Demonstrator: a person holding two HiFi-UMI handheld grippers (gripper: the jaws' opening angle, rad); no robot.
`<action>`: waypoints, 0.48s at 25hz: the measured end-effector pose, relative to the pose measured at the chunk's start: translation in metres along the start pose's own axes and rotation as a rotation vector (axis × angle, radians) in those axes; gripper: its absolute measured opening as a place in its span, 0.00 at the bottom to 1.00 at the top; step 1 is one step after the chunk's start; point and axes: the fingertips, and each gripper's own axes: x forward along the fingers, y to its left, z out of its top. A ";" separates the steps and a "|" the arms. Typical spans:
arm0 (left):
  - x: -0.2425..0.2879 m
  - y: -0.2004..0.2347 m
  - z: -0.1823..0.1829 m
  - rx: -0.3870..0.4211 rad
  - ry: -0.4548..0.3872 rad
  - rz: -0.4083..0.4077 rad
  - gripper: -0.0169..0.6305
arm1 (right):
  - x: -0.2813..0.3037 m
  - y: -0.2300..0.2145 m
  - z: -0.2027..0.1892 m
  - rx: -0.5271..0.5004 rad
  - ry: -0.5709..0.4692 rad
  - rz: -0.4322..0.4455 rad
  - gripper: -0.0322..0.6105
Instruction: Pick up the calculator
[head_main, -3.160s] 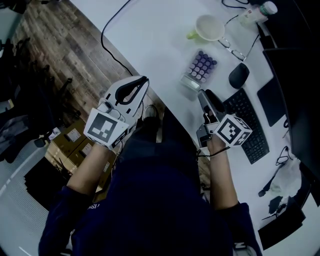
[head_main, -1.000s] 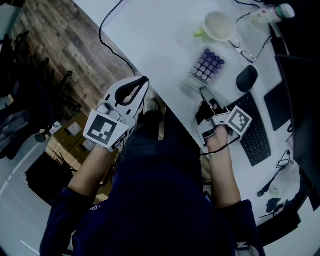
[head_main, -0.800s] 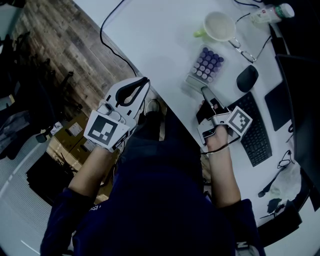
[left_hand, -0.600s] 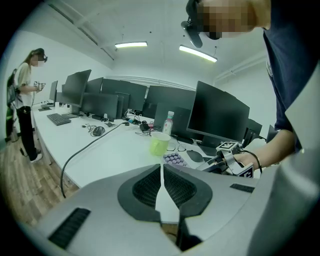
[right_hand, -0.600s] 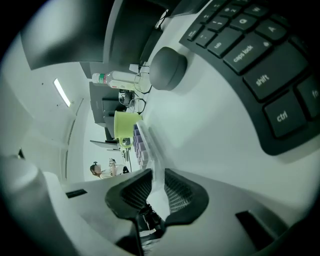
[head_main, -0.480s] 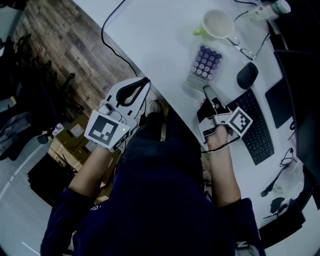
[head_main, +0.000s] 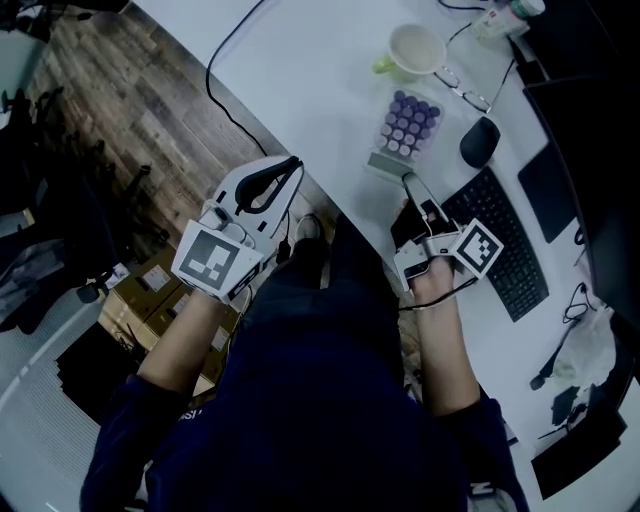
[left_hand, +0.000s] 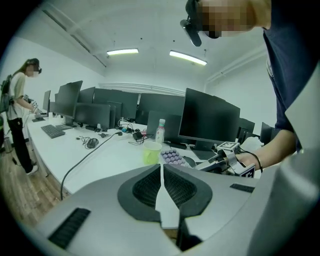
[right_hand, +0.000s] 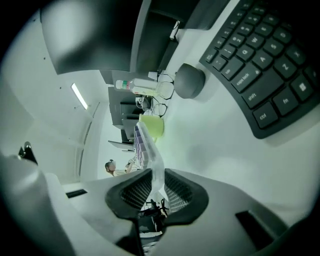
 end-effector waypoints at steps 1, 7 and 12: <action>-0.001 -0.001 0.004 0.009 -0.008 -0.003 0.09 | -0.002 0.005 0.000 -0.005 -0.004 0.010 0.17; -0.011 -0.003 0.037 0.048 -0.080 0.001 0.09 | -0.014 0.044 0.002 -0.044 -0.024 0.076 0.18; -0.018 -0.001 0.061 0.075 -0.128 0.004 0.09 | -0.015 0.082 0.006 -0.088 -0.034 0.141 0.18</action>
